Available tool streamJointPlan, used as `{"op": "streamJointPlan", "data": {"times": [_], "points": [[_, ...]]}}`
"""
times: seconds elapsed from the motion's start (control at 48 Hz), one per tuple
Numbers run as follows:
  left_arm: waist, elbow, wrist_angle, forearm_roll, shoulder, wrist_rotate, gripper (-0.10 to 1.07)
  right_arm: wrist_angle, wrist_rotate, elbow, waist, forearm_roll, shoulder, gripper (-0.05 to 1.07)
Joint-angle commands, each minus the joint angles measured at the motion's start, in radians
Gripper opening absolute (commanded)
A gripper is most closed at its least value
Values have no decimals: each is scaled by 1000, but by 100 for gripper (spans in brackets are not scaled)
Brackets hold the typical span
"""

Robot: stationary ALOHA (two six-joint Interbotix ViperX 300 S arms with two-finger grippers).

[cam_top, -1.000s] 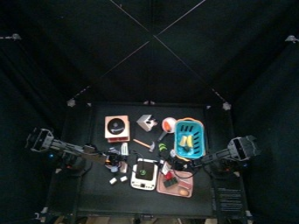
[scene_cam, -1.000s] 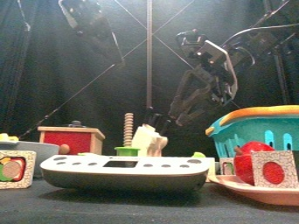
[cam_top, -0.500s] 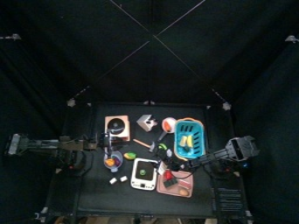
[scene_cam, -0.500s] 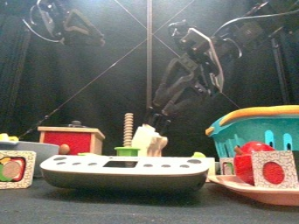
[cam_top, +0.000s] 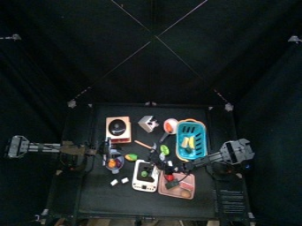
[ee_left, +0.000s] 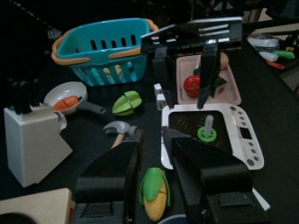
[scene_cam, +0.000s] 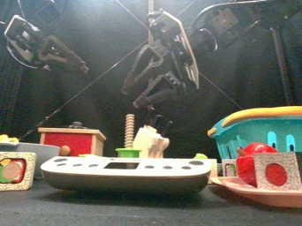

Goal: Grab green screw

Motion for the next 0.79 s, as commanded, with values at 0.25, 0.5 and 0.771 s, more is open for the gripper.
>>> {"op": "streamJointPlan", "data": {"times": [0.25, 0.5, 0.771], "points": [[31, 43, -12, -156, -101, 18, 68, 23, -3, -52, 61, 86, 40, 84], [31, 66, -9, -160, -110, 20, 68, 69, -3, -72, 66, 92, 87, 84], [31, 69, -9, -160, -110, 18, 68, 94, -5, -55, 66, 104, 95, 84]]}}
